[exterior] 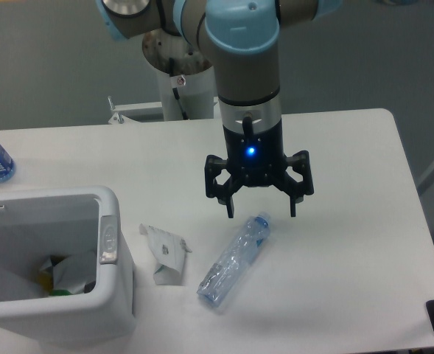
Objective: Place the trash in the trash can
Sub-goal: 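Move the gripper over the crumpled white paper and lower toward it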
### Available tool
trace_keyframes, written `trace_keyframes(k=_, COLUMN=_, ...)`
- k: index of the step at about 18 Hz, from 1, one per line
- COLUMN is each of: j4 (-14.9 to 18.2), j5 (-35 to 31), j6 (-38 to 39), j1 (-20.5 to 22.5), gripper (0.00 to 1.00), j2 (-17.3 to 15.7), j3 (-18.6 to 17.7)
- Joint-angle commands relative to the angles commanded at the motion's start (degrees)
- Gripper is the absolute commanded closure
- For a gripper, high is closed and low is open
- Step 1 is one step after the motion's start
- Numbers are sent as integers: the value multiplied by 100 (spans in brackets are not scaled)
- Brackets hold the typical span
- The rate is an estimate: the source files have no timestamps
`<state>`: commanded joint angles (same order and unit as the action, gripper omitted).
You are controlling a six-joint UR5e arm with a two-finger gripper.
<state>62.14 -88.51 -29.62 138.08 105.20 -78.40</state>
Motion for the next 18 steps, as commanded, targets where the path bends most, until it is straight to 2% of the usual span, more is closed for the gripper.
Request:
trace_keyframes(k=6, j4=0, j5=9, j6=-141, j1=106, gripper=0, j2=-35, j3=-140)
trace_keyframes(k=14, j4=8, j5=0, j6=-123, j1=79, gripper=0, j2=-140, j3=-781)
trace_keyframes(k=16, j4=-35, j5=9, j6=-193, j1=53, gripper=0, j2=-175, j3=-1097)
trace_keyframes(k=18, j4=-36, j5=17, j6=-220, j1=27, gripper=0, j2=-211, j3=-1265)
